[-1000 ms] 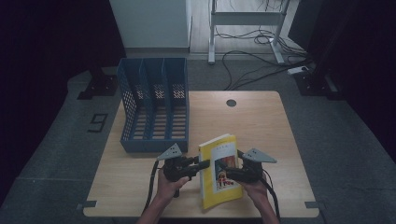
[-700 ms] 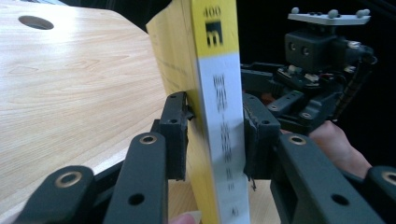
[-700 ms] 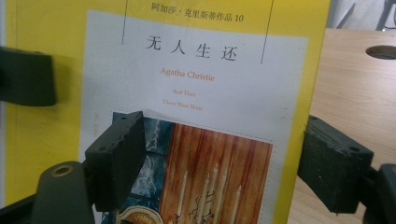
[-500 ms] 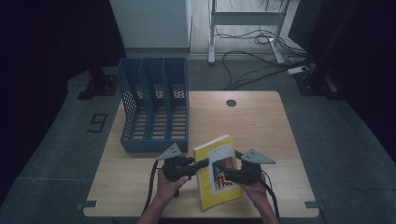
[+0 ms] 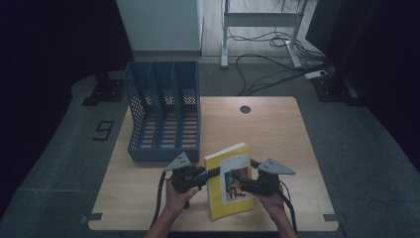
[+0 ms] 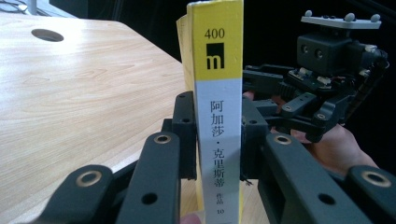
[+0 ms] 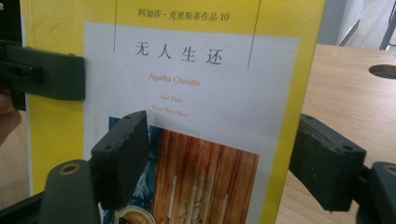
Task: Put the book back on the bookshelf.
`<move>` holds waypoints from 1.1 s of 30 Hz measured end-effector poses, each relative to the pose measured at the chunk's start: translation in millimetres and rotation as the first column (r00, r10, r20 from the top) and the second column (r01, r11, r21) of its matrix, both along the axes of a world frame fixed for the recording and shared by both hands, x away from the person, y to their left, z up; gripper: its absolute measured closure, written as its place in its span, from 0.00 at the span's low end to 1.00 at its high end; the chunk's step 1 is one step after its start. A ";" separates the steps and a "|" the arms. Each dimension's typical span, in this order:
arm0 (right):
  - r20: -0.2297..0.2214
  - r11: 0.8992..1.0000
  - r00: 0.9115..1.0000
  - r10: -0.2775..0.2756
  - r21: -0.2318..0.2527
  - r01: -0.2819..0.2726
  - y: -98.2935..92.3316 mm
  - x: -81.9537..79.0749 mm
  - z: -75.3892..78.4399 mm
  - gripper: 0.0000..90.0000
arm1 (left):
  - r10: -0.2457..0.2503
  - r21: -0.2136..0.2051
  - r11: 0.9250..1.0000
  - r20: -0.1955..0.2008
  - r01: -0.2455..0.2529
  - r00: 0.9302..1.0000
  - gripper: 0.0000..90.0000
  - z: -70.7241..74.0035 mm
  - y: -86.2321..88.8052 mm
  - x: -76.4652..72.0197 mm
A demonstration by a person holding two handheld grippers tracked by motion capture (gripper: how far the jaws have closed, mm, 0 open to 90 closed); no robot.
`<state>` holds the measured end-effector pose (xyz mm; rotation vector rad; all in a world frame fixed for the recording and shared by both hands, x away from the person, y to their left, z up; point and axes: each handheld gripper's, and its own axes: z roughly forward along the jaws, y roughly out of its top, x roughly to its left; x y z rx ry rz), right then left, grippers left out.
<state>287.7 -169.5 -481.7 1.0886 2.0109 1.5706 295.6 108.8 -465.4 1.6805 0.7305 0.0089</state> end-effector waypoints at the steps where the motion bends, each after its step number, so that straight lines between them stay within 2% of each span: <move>1: -0.002 1.000 1.000 0.000 0.003 0.000 -0.4 -0.1 0.7 0.24 | -0.001 0.001 1.000 0.005 0.001 1.000 0.83 0.2 -0.4 -0.4; 7: -0.007 1.000 1.000 0.011 -0.003 -0.011 1.7 -1.0 3.3 0.18 | -0.005 0.012 1.000 0.026 0.005 1.000 0.83 2.5 -2.3 -3.5; 14: -0.017 1.000 1.000 0.008 -0.021 -0.008 2.7 -2.6 7.2 0.18 | -0.012 0.025 1.000 0.055 0.010 0.998 0.83 5.3 -4.0 -7.5; 16: -0.015 1.000 1.000 0.006 -0.031 -0.006 3.5 -4.4 9.7 0.18 | -0.017 0.028 0.999 0.075 0.015 0.997 0.83 7.8 -4.2 -9.9; 30: 0.065 0.998 0.998 0.000 -0.057 0.004 0.5 -17.3 30.4 0.18 | -0.020 0.057 0.998 0.165 0.010 0.986 0.83 24.8 -13.0 -27.6; 33: 0.078 0.998 0.997 -0.001 -0.060 0.006 -0.3 -18.5 31.2 0.18 | -0.022 0.064 0.998 0.168 0.012 0.986 0.83 24.5 -14.0 -27.9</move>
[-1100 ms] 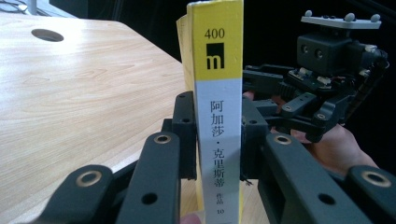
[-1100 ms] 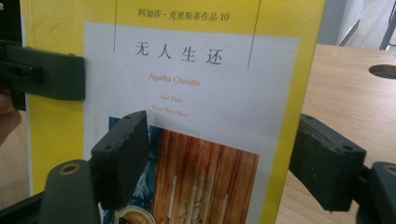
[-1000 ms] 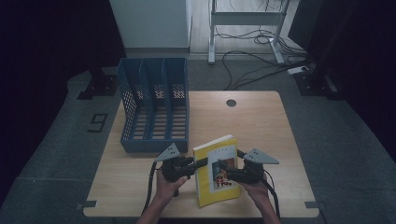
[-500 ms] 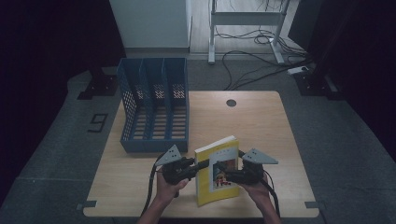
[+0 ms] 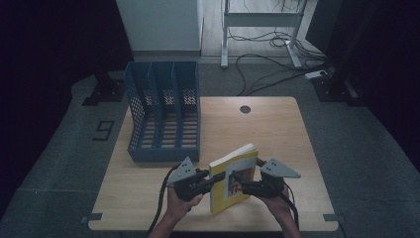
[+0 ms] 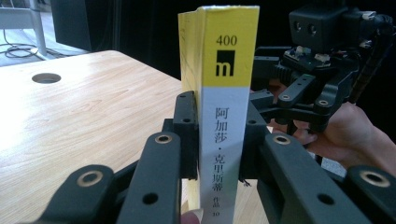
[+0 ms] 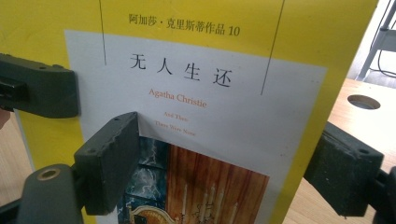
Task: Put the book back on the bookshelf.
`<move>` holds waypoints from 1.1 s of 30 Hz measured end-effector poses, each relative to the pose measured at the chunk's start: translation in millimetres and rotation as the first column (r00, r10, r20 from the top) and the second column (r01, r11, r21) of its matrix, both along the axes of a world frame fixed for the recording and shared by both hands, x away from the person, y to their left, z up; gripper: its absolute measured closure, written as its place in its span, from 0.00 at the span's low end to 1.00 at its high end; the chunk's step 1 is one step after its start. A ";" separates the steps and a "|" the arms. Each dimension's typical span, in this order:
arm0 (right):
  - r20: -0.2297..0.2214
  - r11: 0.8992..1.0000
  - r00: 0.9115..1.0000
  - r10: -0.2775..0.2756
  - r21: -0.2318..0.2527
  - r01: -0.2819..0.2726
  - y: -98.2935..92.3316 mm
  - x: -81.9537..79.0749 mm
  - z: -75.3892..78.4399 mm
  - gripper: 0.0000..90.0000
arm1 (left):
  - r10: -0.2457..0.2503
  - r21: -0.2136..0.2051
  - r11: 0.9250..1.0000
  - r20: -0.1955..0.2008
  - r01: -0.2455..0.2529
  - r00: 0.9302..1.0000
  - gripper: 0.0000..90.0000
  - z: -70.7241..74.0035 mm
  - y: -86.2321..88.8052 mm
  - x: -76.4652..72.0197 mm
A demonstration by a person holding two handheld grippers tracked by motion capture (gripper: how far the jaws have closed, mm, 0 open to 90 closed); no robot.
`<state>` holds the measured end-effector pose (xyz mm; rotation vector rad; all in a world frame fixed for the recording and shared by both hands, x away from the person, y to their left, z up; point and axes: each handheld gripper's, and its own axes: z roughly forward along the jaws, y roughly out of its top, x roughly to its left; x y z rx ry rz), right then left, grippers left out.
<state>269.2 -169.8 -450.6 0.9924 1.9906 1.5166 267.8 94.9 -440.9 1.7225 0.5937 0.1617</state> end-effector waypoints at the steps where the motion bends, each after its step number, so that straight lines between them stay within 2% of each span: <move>1: 0.003 1.000 1.000 0.001 -0.001 -0.001 -0.1 0.1 -0.3 0.18 | -0.001 0.001 1.000 -0.003 0.001 1.000 0.83 -0.4 0.2 0.6; 7: 0.019 0.999 0.999 0.036 -0.004 -0.036 4.0 -0.9 -2.1 0.20 | -0.009 0.010 1.000 -0.014 0.009 1.000 0.81 -1.4 0.4 2.3; 13: 0.020 0.999 0.999 0.035 -0.002 -0.035 3.9 -0.8 -2.8 0.22 | -0.003 0.005 1.000 -0.025 0.003 1.000 0.81 -1.3 1.3 3.4; 18: 0.022 0.999 0.999 0.032 0.001 -0.032 3.9 -0.3 -3.7 0.22 | -0.002 -0.022 1.000 -0.040 0.001 0.999 0.79 -0.6 2.7 4.8; 23: 0.023 1.000 0.999 0.031 0.001 -0.031 4.0 -0.3 -3.9 0.22 | 0.005 -0.021 1.000 -0.035 -0.006 0.999 0.80 -0.4 2.3 4.2; 29: 0.025 0.999 0.999 0.033 -0.001 -0.033 4.1 -0.5 -4.2 0.23 | 0.027 0.001 1.000 -0.004 -0.027 1.000 0.83 -0.3 2.2 1.9; 33: 0.023 0.999 0.999 0.037 0.001 -0.037 3.7 -0.4 -4.5 0.23 | 0.027 0.001 1.000 -0.004 -0.027 1.000 0.84 -0.2 2.4 1.5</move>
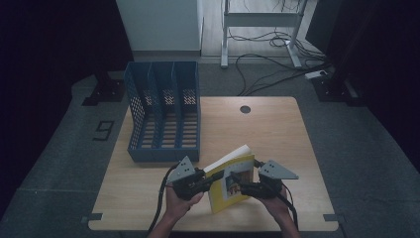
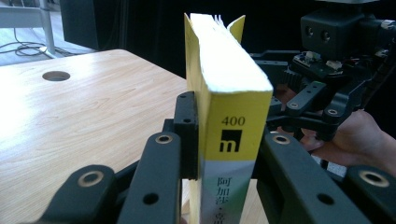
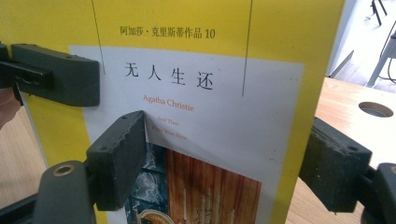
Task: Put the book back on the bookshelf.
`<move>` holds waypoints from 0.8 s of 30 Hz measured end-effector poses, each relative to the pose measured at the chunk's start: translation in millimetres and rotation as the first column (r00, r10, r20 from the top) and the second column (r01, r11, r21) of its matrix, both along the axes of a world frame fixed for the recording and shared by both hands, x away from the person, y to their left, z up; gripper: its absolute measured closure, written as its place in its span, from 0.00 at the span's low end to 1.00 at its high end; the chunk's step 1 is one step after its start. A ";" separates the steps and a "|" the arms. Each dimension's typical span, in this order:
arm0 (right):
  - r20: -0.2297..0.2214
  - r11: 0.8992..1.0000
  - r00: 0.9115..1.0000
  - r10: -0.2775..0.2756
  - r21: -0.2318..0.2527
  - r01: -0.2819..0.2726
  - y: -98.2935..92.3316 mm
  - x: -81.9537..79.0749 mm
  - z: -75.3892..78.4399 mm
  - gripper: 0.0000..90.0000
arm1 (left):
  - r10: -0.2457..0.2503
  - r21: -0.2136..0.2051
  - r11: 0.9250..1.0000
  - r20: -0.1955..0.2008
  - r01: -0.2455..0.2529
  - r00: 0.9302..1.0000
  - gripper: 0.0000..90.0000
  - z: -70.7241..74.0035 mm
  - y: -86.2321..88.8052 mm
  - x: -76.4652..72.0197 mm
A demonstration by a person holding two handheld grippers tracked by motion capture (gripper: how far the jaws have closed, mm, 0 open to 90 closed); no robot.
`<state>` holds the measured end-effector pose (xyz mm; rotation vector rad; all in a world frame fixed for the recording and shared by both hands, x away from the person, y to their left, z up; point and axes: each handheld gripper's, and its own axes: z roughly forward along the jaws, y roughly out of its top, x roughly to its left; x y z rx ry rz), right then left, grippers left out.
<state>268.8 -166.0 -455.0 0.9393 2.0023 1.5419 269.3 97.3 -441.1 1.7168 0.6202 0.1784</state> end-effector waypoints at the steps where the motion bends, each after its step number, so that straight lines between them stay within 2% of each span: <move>1: 0.001 1.000 1.000 0.001 0.000 -0.001 -0.1 0.0 0.0 0.24 | 0.000 0.000 1.000 0.000 0.000 1.000 0.84 0.0 0.2 -0.1; 7: 0.001 1.000 1.000 0.002 -0.001 -0.002 0.2 -0.5 0.1 0.24 | -0.004 0.001 1.000 -0.001 0.004 1.000 0.84 0.3 0.7 -0.4; 9: 0.000 1.000 1.000 0.003 -0.002 -0.003 0.3 -0.6 0.2 0.24 | 0.008 -0.001 1.000 0.003 -0.008 1.000 0.84 -0.2 0.7 -1.3; 12: -0.001 1.000 1.000 0.001 -0.003 -0.001 0.2 -0.3 -0.1 0.25 | 0.028 -0.024 0.999 0.005 -0.027 1.000 0.84 -2.8 0.8 -1.6; 24: -0.010 1.000 1.000 0.014 0.004 -0.014 -0.1 0.8 -1.9 0.26 | 0.025 -0.066 0.997 -0.030 -0.027 0.999 0.84 -2.1 8.4 2.3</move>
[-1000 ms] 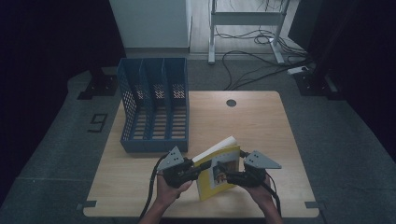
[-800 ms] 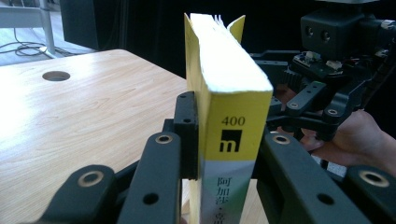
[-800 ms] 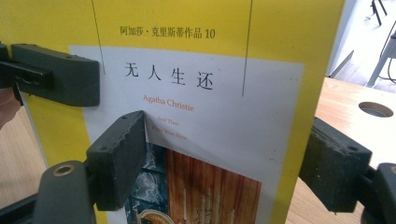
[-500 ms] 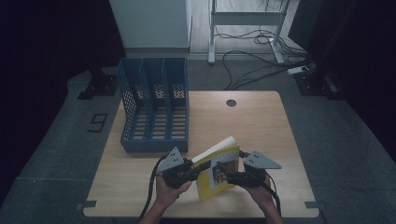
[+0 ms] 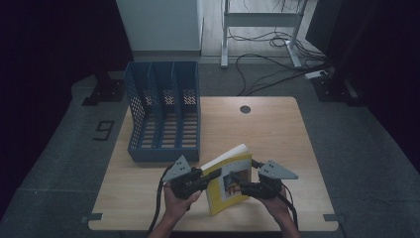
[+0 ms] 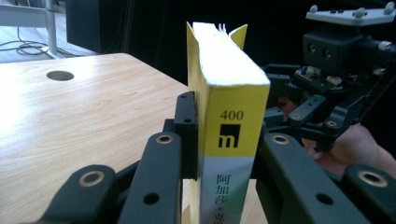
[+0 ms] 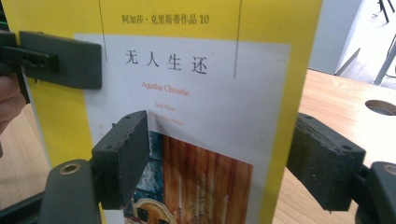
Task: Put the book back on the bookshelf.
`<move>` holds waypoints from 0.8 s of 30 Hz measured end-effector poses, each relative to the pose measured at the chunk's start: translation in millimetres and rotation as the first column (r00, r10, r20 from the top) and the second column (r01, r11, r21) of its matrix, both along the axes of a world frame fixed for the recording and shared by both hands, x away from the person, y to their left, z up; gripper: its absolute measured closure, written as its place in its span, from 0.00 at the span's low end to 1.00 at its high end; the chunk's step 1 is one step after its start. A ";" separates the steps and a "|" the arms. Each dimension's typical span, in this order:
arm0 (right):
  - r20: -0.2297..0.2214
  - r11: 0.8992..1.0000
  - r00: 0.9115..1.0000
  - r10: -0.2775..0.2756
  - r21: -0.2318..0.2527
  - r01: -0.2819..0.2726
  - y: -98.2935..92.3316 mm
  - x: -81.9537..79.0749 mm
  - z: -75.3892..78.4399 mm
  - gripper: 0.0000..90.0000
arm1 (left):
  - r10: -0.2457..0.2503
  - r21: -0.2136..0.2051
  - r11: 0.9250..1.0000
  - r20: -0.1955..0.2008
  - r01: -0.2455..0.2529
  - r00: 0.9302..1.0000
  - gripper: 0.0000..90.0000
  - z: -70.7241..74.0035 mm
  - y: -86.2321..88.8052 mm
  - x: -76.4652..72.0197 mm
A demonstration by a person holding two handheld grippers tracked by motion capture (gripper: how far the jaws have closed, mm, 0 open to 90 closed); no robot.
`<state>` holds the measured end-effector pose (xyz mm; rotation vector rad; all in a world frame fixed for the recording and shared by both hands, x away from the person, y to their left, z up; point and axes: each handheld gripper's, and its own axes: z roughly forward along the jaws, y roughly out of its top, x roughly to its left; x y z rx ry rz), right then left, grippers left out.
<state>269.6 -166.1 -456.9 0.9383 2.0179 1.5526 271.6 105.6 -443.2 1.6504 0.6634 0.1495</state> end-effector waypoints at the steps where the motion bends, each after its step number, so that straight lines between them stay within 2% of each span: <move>1: 0.000 1.000 1.000 0.000 0.000 0.000 -0.1 0.1 -0.1 0.26 | -0.001 -0.004 1.000 -0.002 0.001 1.000 0.84 0.5 1.4 0.4; 14: -0.018 1.000 1.000 0.004 0.003 -0.004 -1.4 3.0 -3.4 0.26 | 0.016 -0.031 0.999 -0.011 -0.017 1.000 0.84 4.2 12.8 2.5; 24: -0.023 1.000 1.000 0.005 0.003 -0.005 -2.1 3.5 -4.0 0.26 | 0.031 -0.044 0.999 0.000 -0.031 1.000 0.84 7.3 17.9 1.4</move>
